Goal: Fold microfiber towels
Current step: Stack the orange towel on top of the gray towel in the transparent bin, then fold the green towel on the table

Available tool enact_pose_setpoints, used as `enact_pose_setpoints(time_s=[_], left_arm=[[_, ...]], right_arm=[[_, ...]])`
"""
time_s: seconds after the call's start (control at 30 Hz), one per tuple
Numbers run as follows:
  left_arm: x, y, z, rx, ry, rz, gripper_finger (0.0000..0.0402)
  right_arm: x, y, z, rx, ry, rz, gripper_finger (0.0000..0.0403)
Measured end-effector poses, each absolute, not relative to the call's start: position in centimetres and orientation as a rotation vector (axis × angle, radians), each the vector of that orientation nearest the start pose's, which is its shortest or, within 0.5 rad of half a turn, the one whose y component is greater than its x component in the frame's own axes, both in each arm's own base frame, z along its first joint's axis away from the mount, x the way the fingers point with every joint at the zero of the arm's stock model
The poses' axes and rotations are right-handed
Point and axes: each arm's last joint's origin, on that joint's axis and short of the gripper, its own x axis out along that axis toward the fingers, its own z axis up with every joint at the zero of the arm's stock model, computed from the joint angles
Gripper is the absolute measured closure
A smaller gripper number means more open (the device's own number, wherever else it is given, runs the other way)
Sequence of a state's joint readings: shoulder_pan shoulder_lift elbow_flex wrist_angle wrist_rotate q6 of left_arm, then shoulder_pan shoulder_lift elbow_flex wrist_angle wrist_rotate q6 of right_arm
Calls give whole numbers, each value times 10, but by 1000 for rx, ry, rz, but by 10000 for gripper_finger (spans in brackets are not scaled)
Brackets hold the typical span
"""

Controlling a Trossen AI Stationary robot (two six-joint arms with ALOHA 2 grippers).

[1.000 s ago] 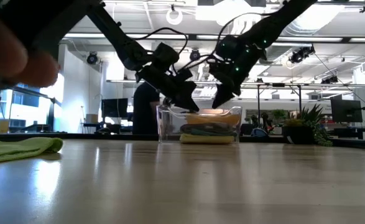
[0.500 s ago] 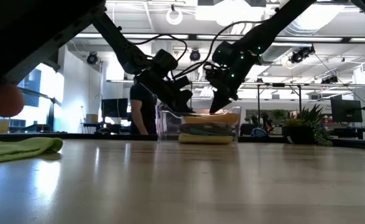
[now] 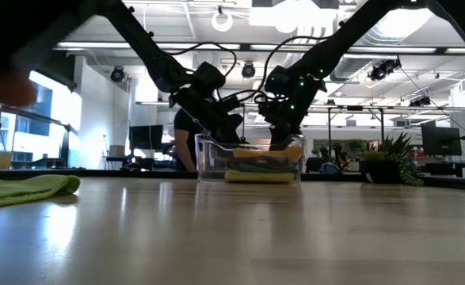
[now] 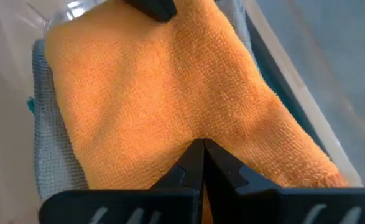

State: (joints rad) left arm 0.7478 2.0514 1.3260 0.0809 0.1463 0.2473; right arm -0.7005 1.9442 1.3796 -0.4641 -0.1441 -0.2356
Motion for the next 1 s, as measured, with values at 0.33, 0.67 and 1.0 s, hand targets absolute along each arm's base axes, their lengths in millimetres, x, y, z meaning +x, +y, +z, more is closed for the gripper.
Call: enact_pose_setpoints(time_s=[0.33,0.67,1.0], left_arm=[[307,280,221,35,621,449,401],[267,196,249,66,549,307,401],[238,101,248,58,636,180,401]], right_arm=[[307,-250,226,143,899,-411,403],[279,-217,255,51,651,-291,403],[261,-153,220,-60,362,-223,403]])
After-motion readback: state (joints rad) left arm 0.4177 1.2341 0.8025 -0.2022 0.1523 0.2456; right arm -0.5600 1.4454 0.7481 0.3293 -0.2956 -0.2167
